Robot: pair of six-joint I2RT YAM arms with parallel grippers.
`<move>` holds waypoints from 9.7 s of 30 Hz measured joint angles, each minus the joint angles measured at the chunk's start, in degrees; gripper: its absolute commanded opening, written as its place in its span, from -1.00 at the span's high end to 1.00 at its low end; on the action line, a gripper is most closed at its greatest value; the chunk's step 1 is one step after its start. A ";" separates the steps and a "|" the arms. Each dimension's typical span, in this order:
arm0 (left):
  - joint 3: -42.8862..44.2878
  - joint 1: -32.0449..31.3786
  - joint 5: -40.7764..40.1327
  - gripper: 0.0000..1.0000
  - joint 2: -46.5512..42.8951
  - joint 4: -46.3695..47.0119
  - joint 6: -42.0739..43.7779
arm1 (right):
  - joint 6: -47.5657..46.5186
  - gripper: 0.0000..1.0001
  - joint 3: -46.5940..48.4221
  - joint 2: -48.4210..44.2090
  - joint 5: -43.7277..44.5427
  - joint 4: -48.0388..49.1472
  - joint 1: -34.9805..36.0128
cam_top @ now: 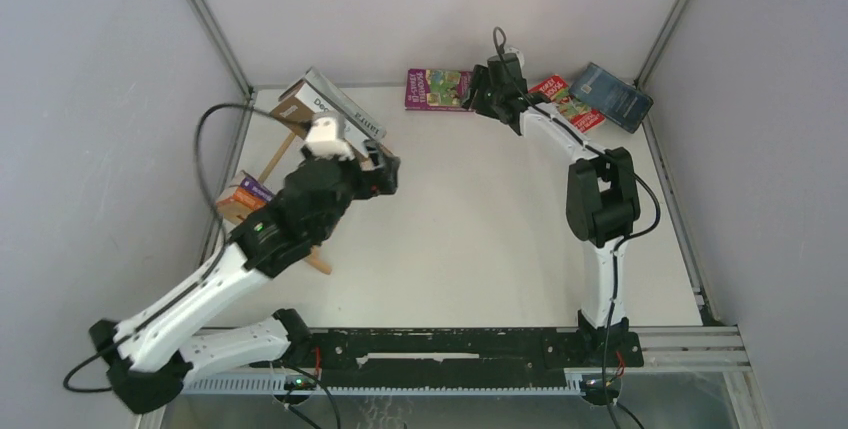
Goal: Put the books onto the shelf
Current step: Adjust the shelf at the center of the board, then move the book to the center of the board.
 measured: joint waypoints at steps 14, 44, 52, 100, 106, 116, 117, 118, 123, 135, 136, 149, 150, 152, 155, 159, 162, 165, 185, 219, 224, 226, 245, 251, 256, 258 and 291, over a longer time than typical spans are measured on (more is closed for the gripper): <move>9.35 1.11 0.50 -0.90 21.18 -5.03 2.10 | 1.92 -0.32 11.30 9.14 -10.75 -1.05 2.86; -8.22 13.46 0.79 -0.53 30.84 1.09 -4.98 | 3.78 -0.31 5.11 5.79 -13.97 3.06 3.04; -8.66 17.88 2.36 -0.44 33.99 4.00 -5.01 | 3.74 -0.31 5.11 5.79 -14.49 3.10 2.10; -6.93 30.42 5.03 -0.43 39.71 7.74 -3.37 | 3.23 -0.30 8.74 8.44 -15.58 1.60 -0.22; -6.60 28.04 5.29 -0.55 39.01 7.72 -3.39 | 2.84 -0.30 8.00 8.17 -15.50 1.84 -0.59; 8.17 12.37 4.59 -0.61 44.37 10.32 -0.61 | 0.57 -0.31 3.21 5.90 -14.88 2.21 -4.59; 10.71 12.39 4.31 -0.63 46.38 11.06 -0.22 | 0.20 -0.30 3.21 5.90 -14.84 2.27 -5.18; 13.20 12.48 3.87 -0.64 48.41 11.56 0.22 | -0.26 -0.31 3.21 5.90 -14.75 2.36 -5.79; 27.93 13.31 1.73 -0.70 62.20 14.51 1.97 | -2.01 -0.30 3.28 5.92 -14.43 3.34 -8.31; 52.72 23.96 6.29 -0.71 85.90 14.51 -7.10 | -4.66 -0.30 10.54 13.00 -16.22 5.20 -10.19; 54.99 24.68 6.36 -0.71 86.90 14.12 -7.26 | -4.66 -0.30 11.50 13.84 -16.61 4.98 -10.16; 69.33 27.45 12.94 -0.72 94.62 13.07 -14.08 | -4.15 -0.30 26.49 21.29 -19.30 1.68 -9.81; 69.59 27.61 13.53 -0.72 95.32 12.96 -15.02 | -3.91 -0.30 28.11 22.18 -19.47 1.62 -9.81; 69.59 27.93 14.36 -0.72 96.48 12.55 -17.33 | -3.06 -0.30 30.25 23.63 -19.67 1.36 -9.81; 69.81 28.28 15.32 -0.72 98.14 12.00 -20.37 | -1.64 -0.29 33.48 26.14 -20.17 0.79 -9.81; 72.08 28.76 15.63 -0.72 100.69 11.67 -23.63 | 0.28 -0.29 36.61 29.38 -20.98 -0.02 -9.88; 74.10 29.09 15.69 -0.72 102.01 11.78 -25.49 | 1.44 -0.29 37.66 30.91 -21.20 -0.24 -10.19; 74.93 29.40 15.65 -0.71 102.42 12.35 -26.95 | 2.56 -0.28 39.41 32.52 -21.66 -0.59 -10.60; 78.93 31.93 17.38 -0.67 106.92 20.00 -33.20 | 15.13 -0.24 45.48 41.20 -22.60 1.49 -12.07; 80.85 33.40 29.35 -0.60 109.37 24.28 -34.16 | 30.38 -0.22 48.06 47.84 -32.65 6.08 -13.60; 80.85 33.73 31.39 -0.60 109.37 24.24 -33.20 | 30.58 -0.22 47.60 47.84 -34.01 6.45 -13.66; 80.81 33.79 31.95 -0.60 109.37 24.26 -32.57 | 30.56 -0.22 47.01 47.84 -34.47 6.93 -13.66; 72.04 33.73 36.35 -0.59 104.78 27.26 -29.75 | 26.25 -0.22 34.45 40.92 -36.46 10.32 -13.86; 67.34 33.44 37.11 -0.59 101.83 28.02 -27.78 | 24.48 -0.22 30.40 38.45 -37.55 10.49 -13.86; 65.33 32.89 37.86 -0.59 100.26 27.17 -25.83 | 22.45 -0.22 24.83 34.82 -38.10 10.16 -13.86; 64.52 32.68 37.94 -0.59 99.65 27.02 -24.94 | 21.90 -0.21 22.93 33.68 -38.32 10.32 -13.86; 46.88 27.32 38.34 -0.58 85.55 19.78 -16.94 | 9.51 -0.21 2.16 18.16 -36.50 3.82 -13.68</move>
